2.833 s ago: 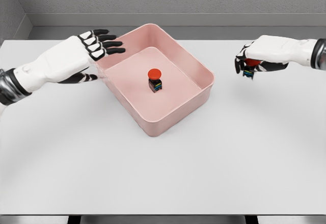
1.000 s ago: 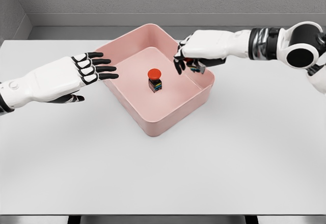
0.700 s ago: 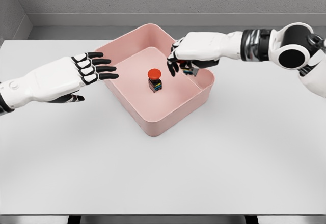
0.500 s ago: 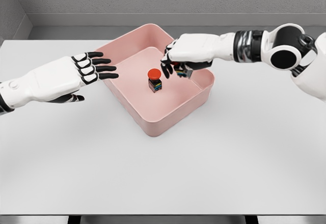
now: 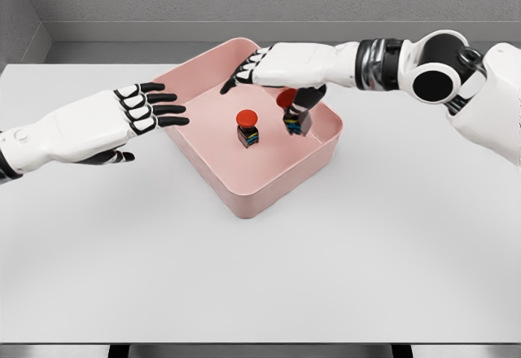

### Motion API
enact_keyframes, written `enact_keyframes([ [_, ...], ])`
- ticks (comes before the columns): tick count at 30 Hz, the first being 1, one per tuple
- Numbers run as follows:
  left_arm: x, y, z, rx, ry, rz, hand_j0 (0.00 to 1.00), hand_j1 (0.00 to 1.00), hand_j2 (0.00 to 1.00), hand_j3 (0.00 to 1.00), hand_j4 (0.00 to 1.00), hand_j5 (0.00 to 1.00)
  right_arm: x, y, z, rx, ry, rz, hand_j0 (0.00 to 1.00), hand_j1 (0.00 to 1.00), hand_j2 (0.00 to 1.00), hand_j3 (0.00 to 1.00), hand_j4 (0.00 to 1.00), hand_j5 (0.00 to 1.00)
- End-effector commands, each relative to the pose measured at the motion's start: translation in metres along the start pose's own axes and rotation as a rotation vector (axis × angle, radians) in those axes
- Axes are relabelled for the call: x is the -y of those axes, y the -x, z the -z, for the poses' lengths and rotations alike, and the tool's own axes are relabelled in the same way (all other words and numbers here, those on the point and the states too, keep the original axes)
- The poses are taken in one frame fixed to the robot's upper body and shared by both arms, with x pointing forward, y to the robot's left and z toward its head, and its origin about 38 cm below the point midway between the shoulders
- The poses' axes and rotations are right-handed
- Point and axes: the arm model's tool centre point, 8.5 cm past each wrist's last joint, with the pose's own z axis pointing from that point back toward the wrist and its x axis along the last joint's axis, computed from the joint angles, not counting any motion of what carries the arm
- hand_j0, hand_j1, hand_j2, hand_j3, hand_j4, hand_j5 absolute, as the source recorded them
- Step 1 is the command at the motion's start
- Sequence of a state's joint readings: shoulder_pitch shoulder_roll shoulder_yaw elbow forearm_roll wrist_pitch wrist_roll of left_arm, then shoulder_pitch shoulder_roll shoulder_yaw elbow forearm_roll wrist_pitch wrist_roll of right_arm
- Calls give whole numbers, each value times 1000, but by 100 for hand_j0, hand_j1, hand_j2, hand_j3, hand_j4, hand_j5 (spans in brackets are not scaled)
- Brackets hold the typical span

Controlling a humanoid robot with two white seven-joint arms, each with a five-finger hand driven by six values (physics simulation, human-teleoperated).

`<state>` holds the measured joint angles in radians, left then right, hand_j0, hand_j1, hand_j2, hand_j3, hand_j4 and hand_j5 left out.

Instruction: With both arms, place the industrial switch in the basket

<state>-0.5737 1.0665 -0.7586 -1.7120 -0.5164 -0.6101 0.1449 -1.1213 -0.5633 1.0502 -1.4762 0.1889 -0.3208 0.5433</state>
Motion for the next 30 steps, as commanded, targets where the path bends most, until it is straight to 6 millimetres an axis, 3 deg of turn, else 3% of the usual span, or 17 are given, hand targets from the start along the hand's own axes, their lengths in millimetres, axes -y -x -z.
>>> enact_keyframes([
  [1,-1,0,0,-1,-4,-4,100,100,100,100,100,100,2,-4,5,13,8,6,100,100,100,100,100,100],
  [14,-1,1,-1,-2,-3,-4,100,100,100,100,100,100,10,-6,6,29,76,18,100,100,100,100,100,100],
  [17,0,0,-1,-2,-2,-5,100,100,100,100,100,100,7,-5,5,26,66,21,100,100,100,100,100,100],
  [22,0,0,-1,-2,-1,-5,100,100,100,100,100,100,-10,19,2,-37,21,57,100,100,100,100,100,100],
  [30,0,1,-1,-5,-2,-4,100,100,100,100,100,100,-12,16,6,-30,11,53,100,100,100,100,100,100],
])
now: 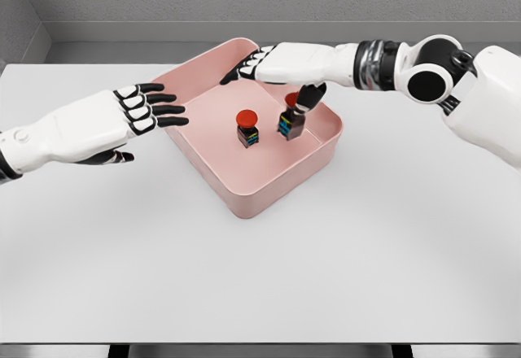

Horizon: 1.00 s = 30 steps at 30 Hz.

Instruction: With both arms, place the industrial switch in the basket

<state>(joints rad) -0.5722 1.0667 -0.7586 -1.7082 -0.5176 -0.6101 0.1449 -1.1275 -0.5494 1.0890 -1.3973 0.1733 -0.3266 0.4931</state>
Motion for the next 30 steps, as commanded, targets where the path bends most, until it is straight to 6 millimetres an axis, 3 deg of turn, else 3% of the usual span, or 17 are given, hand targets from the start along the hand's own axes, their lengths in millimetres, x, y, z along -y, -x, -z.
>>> enact_keyframes([
  [1,-1,1,0,-2,-5,-3,100,100,100,100,100,100,-1,-1,1,4,-4,3,100,100,100,100,100,100],
  [5,-1,0,0,-2,-4,-5,100,100,100,100,100,100,4,-10,4,49,0,-27,100,100,100,100,100,100],
  [8,-1,0,0,-2,-4,-5,100,100,100,100,100,100,7,-7,-5,66,10,-47,100,100,100,100,100,100],
  [13,-1,1,-1,-2,-2,-3,100,100,100,100,100,100,7,32,-72,-50,37,-50,100,100,100,100,100,100],
  [17,0,1,-1,-5,-2,-4,100,100,100,100,100,100,-18,58,-132,-131,68,15,100,100,100,100,100,100],
  [21,-1,1,0,-2,-6,-4,100,100,100,100,100,100,-33,69,-168,-183,86,61,100,100,100,100,100,100],
  [24,0,1,-1,-5,-2,-5,100,100,100,100,100,100,-42,74,-179,-213,74,75,100,100,100,100,100,100],
  [30,-1,1,-1,-4,-3,-4,100,100,100,100,100,100,-43,74,-179,-207,87,92,100,100,100,100,100,100],
])
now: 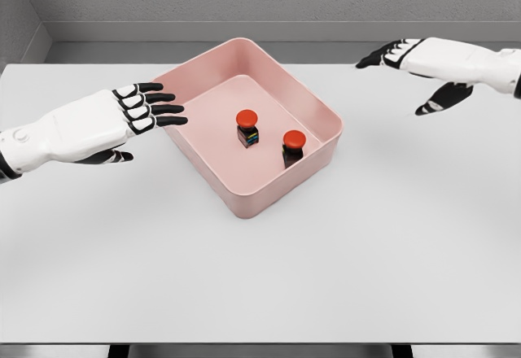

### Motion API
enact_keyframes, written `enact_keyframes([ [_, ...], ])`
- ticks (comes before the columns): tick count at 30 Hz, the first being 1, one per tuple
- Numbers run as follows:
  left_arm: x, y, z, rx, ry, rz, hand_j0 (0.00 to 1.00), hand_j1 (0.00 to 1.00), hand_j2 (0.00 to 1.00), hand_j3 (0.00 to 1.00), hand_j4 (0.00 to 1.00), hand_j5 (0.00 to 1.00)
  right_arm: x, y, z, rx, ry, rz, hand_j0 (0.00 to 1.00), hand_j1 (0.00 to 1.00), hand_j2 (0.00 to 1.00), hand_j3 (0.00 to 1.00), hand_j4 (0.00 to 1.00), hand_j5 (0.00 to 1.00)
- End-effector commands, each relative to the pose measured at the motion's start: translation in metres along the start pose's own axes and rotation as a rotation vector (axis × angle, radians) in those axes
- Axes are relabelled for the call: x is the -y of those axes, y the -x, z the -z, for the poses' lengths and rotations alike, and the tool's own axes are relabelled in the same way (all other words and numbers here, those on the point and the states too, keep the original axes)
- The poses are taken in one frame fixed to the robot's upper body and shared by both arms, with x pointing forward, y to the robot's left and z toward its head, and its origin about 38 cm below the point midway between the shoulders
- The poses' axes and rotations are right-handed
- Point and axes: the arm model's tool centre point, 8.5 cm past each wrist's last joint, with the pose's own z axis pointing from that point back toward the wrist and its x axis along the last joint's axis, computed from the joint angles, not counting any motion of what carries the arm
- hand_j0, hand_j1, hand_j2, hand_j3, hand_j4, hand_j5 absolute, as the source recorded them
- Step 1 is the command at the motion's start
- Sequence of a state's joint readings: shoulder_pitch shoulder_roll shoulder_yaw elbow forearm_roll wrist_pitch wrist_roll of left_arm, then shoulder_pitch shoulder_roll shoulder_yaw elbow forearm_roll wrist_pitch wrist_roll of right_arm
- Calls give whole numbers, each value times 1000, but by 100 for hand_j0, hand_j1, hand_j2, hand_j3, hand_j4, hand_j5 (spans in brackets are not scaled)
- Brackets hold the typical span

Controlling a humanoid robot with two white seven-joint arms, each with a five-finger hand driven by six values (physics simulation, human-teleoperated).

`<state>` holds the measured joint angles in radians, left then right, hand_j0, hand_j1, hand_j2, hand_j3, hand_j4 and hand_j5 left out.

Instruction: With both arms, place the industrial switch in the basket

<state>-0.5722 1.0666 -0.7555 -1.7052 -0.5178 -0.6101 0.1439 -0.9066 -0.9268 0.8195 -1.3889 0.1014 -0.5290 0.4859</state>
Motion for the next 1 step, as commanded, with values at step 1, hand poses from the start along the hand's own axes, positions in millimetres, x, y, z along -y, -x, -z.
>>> enact_keyframes([
  [1,0,0,0,0,-4,-6,100,100,100,100,100,100,2,0,-1,0,11,8,100,100,100,100,100,100],
])
